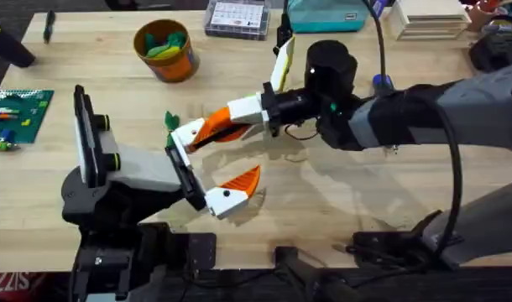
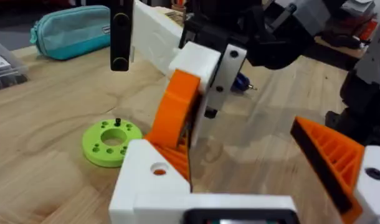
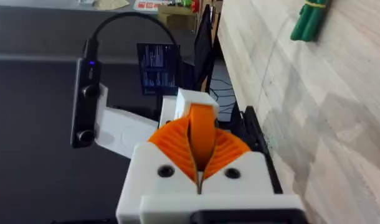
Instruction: Pick up the gripper from the table and insert it into the empty holder that is missing its gripper. Then pick up a screw, insert it into the mounting hole, and use the screwdriver to tighten it. Finally, clean up the table by picking up the vegetable and placing it into the bucket.
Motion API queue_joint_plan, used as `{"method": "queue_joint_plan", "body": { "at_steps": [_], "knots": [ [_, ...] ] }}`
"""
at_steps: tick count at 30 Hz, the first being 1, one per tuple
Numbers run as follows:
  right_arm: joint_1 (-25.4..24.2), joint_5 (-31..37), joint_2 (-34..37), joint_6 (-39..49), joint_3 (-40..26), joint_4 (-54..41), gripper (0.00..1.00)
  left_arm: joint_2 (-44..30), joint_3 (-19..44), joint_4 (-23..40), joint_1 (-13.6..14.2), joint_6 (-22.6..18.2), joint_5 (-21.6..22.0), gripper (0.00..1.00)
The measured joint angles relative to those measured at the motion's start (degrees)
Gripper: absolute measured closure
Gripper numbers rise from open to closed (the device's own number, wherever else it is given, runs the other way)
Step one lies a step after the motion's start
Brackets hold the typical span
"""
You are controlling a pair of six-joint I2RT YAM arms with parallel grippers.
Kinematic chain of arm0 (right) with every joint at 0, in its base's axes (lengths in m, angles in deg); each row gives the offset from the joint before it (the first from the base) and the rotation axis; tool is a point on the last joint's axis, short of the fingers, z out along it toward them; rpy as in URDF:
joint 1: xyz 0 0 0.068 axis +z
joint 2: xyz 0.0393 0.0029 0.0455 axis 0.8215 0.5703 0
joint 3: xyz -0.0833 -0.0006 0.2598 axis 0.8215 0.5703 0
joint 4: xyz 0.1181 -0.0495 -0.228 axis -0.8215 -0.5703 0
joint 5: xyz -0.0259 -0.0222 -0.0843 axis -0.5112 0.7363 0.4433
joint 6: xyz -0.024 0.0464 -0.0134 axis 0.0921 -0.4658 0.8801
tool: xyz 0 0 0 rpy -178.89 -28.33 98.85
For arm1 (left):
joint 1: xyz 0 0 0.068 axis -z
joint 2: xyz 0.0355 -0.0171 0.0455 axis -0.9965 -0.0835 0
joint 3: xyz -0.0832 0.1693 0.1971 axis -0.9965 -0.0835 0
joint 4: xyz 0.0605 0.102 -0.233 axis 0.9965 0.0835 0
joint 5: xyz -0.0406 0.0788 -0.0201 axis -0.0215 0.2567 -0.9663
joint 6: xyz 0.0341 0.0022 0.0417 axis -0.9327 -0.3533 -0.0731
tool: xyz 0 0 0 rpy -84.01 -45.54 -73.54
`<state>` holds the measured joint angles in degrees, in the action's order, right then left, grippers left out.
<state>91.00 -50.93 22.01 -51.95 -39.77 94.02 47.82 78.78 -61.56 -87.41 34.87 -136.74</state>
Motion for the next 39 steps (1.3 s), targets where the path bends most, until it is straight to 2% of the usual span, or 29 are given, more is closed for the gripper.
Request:
{"method": "queue_joint_plan", "body": {
  "at_steps": [2, 5, 6, 9, 11, 16, 19, 23, 27, 31, 35, 39],
  "knots": [
    [-0.1, -0.4, 0.1, 0.0, 0.0, 1.2, 0.919, 0.0, 0.0, 0.0, 0.0, -0.6, 0.0, 0.015],
    [0.0, -0.8, 1.2, -0.1, 0.0, 3.9, 0.724, 0.1, 0.0, 0.0, 0.2, -1.7, -0.7, 0.015],
    [0.1, -0.8, 1.5, -0.2, 0.0, 4.3, 0.647, 0.1, 0.0, 0.2, 0.3, -1.9, -1.4, 0.015],
    [0.0, -1.3, 1.7, -0.9, 0.0, 4.4, 0.274, 0.2, 0.0, 0.3, 0.9, -2.3, -2.9, 0.016],
    [-0.3, -1.7, 1.7, -1.3, 0.0, 4.8, 0.155, 0.2, 0.0, 0.4, 0.9, -2.5, -3.3, 0.015],
    [-3.4, -2.5, 1.7, -2.1, 0.0, 4.4, 0.091, 0.2, 0.0, 0.4, 0.9, -2.8, -3.7, 0.015],
    [-6.3, -2.9, 1.7, -1.5, 0.0, -1.6, 0.089, 0.2, 0.0, 0.4, 0.9, -2.8, -3.7, 0.015],
    [-9.2, -3.3, 1.7, 3.2, 0.0, -16.8, 0.089, 0.2, 0.0, 0.5, 0.9, -2.8, -3.9, 0.015],
    [-9.7, -3.5, 1.6, 9.6, 0.0, -27.9, 0.088, 0.2, 0.0, 0.5, 0.9, -2.8, -3.9, 0.015],
    [-11.0, -2.0, -1.8, 16.4, 0.0, -39.8, 0.090, 0.2, 0.0, 0.5, 0.9, -2.8, -3.9, 0.015],
    [-13.3, 3.1, -8.9, 25.9, -1.2, -59.4, 0.085, 0.2, 0.0, 0.5, 0.9, -2.8, -4.0, 0.016],
    [-13.7, 12.5, -14.6, 37.8, -7.1, -79.4, 0.033, 0.2, 0.0, 0.5, 0.9, -2.8, -4.1, 0.015]
  ]
}}
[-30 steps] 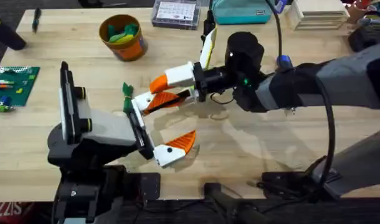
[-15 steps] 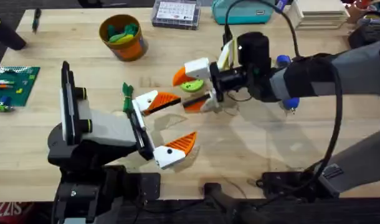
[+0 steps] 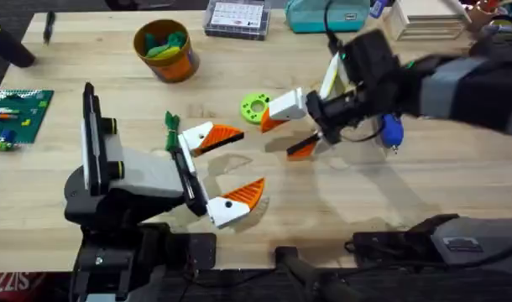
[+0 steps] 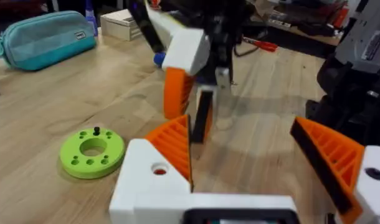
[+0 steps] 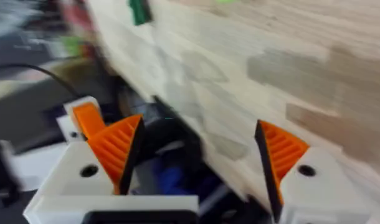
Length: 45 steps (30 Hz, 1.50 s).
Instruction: Pick up the gripper from the table and insert it into the empty holder that is missing its gripper. Then pick up a screw, insert it into the mounting hole, and use the screwdriver to tighten it. Finally, clean up the table by picking up the vegetable and placing it into the bucket.
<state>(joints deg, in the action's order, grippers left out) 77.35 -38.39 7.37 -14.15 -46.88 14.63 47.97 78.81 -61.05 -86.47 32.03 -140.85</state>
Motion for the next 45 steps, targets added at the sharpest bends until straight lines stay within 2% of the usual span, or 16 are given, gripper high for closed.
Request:
{"method": "queue_joint_plan", "body": {
  "at_steps": [2, 5, 9, 15, 22, 23, 25, 26, 27, 41, 45],
  "knots": [
    [0.5, 5.4, -1.3, 6.4, -4.5, -7.2, 0.010, 0.0, 0.0, 0.0, 0.0, -0.1, 0.0, 0.015],
    [1.6, 13.3, -1.9, 16.1, -11.3, -12.2, 0.007, 0.0, 0.0, 0.0, 0.0, -0.1, 0.0, 0.016],
    [3.6, 23.6, -2.0, 28.3, -15.8, -10.6, 0.008, 0.0, 0.0, 0.0, 0.0, -0.1, 0.0, 0.016],
    [4.8, 33.0, -1.4, 41.5, -15.9, -5.5, 0.007, 0.0, 0.0, 0.0, 0.0, -0.1, 0.0, 0.015],
    [5.4, 36.3, 3.6, 46.5, -15.9, 2.9, 0.021, 0.0, 0.0, 0.0, 0.0, -0.1, 0.0, 0.015],
    [5.8, 36.5, 4.5, 46.8, -15.9, 3.8, 0.103, 0.0, 0.0, 0.0, 0.0, -0.1, 0.0, 0.015],
    [6.6, 36.5, 6.0, 47.3, -15.9, 4.7, 0.351, 0.0, 0.0, 0.0, 0.0, -0.1, 0.0, 0.016],
    [6.9, 36.6, 6.6, 47.3, -15.9, 5.0, 0.436, 0.0, 0.0, 0.0, 0.0, -0.1, 0.0, 0.015],
    [7.4, 36.7, 7.3, 47.5, -15.9, 5.3, 0.478, 0.0, 0.0, 0.0, 0.0, -0.1, 0.0, 0.015],
    [8.9, 37.2, 13.5, 48.0, -15.9, 10.9, 0.485, 0.0, 0.0, 0.0, 0.0, -0.1, 0.0, 0.015],
    [8.9, 37.3, 14.5, 48.0, -15.9, 11.6, 0.518, 0.0, 0.0, 0.0, 0.0, -0.1, 0.0, 0.015]
  ]
}}
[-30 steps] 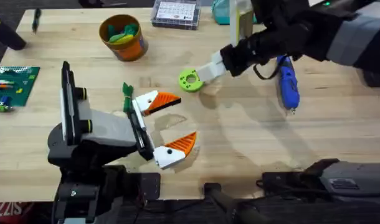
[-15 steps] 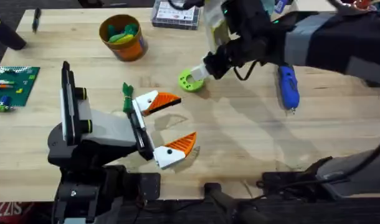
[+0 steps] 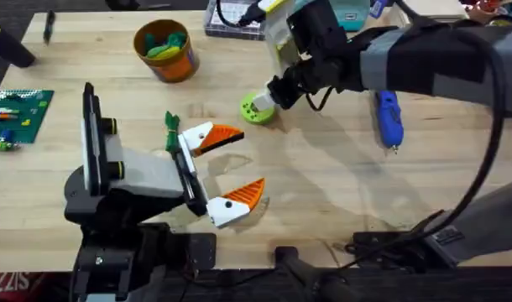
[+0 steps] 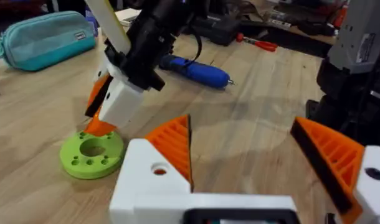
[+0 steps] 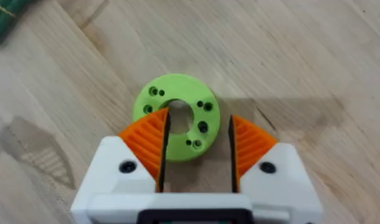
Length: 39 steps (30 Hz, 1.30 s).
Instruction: Pick up the gripper from the table and insert it into the empty holder that is missing its gripper. Then pick up a screw, insert it into the mounting hole, and use the screwdriver to tighten it. Finally, clean up the table by picking up the vegetable and placing it into the bucket.
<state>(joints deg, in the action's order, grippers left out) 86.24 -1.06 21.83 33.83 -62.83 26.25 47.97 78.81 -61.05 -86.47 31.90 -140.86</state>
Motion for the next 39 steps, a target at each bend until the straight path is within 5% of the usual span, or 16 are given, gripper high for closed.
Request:
{"method": "queue_joint_plan", "body": {
  "at_steps": [39],
  "knots": [
    [1.1, 0.9, 2.2, 0.0, 0.0, 0.7, 0.713, 0.0, 0.0, 0.0, 0.0, 0.0, 0.0, 0.015]
  ]
}}
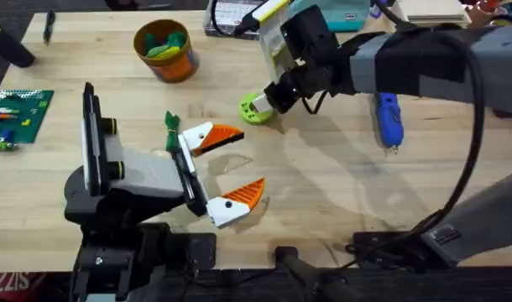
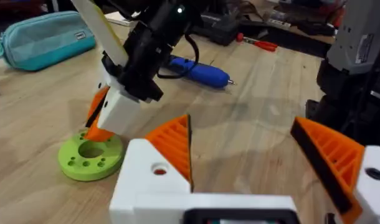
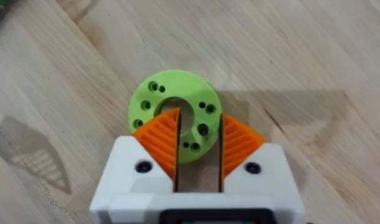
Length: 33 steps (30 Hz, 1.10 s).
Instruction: Pick up the gripper from the table and insert it into the empty holder that is missing its gripper. Then pick up a screw, insert it into the mounting hole, and use the screwdriver to tighten it. Finally, clean up the table by picking up the vegetable and placing it into the bucket.
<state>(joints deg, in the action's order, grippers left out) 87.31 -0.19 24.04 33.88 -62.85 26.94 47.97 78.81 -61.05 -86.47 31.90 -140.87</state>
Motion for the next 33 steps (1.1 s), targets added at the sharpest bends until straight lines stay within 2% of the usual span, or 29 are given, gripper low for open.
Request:
{"method": "queue_joint_plan", "body": {
  "at_steps": [7, 12, 19, 23, 30, 33],
  "knots": [
    [0.0, 0.0, 0.0, 0.4, -0.1, -0.3, 0.715, 0.0, 0.0, 0.0, 0.0, 0.0, 0.0, 0.015],
    [0.0, 0.0, 0.0, 1.5, -0.1, -0.6, 0.776, 0.0, 0.0, 0.0, 0.0, 0.0, 0.0, 0.015],
    [0.1, 1.3, 0.0, 3.0, -0.2, -1.0, 0.793, 0.0, 0.0, 0.0, 0.0, 0.0, 0.0, 0.015],
    [0.1, 2.0, 0.0, 3.3, -0.2, -1.0, 0.882, 0.0, 0.0, 0.0, 0.0, 0.0, 0.0, 0.015],
    [0.1, 2.3, 0.0, 3.4, -0.2, -1.0, 0.903, 0.0, 0.0, 0.0, 0.0, 0.0, 0.0, 0.015],
    [0.1, 2.4, 0.0, 3.6, -0.2, -0.8, 0.992, 0.0, 0.0, 0.0, 0.0, 0.0, 0.0, 0.015]
  ]
}}
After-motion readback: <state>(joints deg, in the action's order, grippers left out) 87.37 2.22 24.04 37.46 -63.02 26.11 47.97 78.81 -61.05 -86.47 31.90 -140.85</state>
